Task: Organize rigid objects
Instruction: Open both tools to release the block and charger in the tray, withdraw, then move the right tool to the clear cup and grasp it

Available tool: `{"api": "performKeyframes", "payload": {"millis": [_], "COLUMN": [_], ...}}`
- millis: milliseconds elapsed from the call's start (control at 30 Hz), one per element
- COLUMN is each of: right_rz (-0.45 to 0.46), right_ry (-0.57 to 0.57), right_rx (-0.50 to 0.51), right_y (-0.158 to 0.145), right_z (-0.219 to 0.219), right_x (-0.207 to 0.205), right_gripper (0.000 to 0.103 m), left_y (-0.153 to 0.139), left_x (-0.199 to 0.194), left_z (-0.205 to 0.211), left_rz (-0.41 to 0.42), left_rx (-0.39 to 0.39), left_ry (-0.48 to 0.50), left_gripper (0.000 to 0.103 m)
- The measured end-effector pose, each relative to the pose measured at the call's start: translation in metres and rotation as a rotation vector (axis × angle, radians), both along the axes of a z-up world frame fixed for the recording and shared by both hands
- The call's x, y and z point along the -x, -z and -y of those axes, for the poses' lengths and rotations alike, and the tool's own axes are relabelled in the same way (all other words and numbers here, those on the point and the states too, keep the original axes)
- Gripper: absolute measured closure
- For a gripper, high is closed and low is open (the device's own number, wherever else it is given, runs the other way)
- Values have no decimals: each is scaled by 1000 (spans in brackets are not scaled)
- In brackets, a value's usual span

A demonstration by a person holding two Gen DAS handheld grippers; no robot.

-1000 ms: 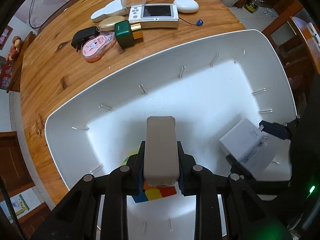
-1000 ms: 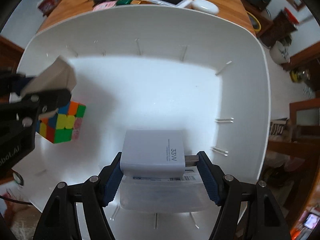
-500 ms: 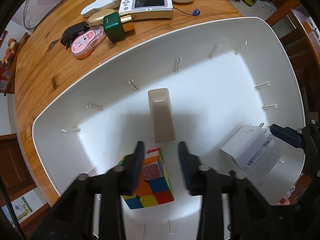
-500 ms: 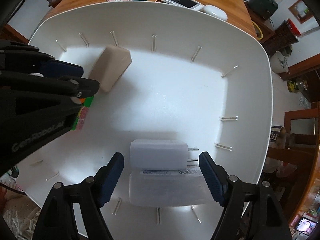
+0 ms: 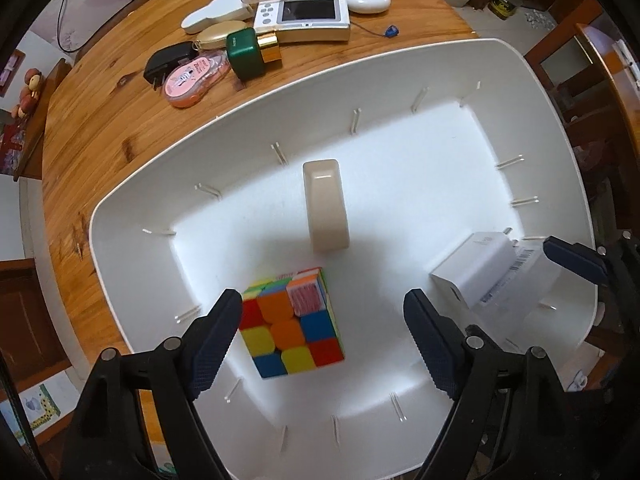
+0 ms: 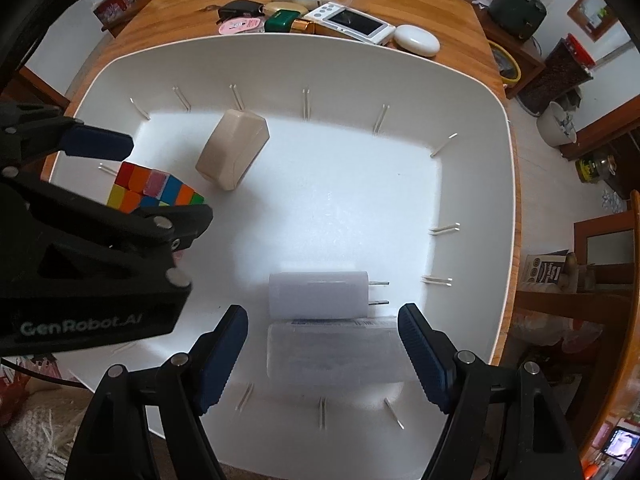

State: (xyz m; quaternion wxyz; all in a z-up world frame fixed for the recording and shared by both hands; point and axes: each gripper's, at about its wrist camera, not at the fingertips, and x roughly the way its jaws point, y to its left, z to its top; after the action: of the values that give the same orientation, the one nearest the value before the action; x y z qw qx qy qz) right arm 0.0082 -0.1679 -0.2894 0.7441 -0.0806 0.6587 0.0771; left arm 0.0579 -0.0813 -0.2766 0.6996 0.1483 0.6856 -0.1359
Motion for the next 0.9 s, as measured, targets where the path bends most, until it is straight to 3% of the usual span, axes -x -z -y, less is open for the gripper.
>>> {"api": "performKeyframes", "payload": {"millis": [300,667,900], "right_rz": [48,165,210], "right_ry": [3,40,102], "right_rx": [-26,-89,-136], "right_y": [-15,-70,-95], "right_z": [-5,-2,7], "right_x": [-2,-6,-27], "right_gripper": [25,25,25], "left_y": [-54,-118,-142], "left_x": [16,-24,-52], "left_z": [-11,-39,-68], "left_rz": [89,250,340], "left_rx": [39,111,81], "left_ry": [-14,-112,-154], "left_gripper": [18,18,18]}}
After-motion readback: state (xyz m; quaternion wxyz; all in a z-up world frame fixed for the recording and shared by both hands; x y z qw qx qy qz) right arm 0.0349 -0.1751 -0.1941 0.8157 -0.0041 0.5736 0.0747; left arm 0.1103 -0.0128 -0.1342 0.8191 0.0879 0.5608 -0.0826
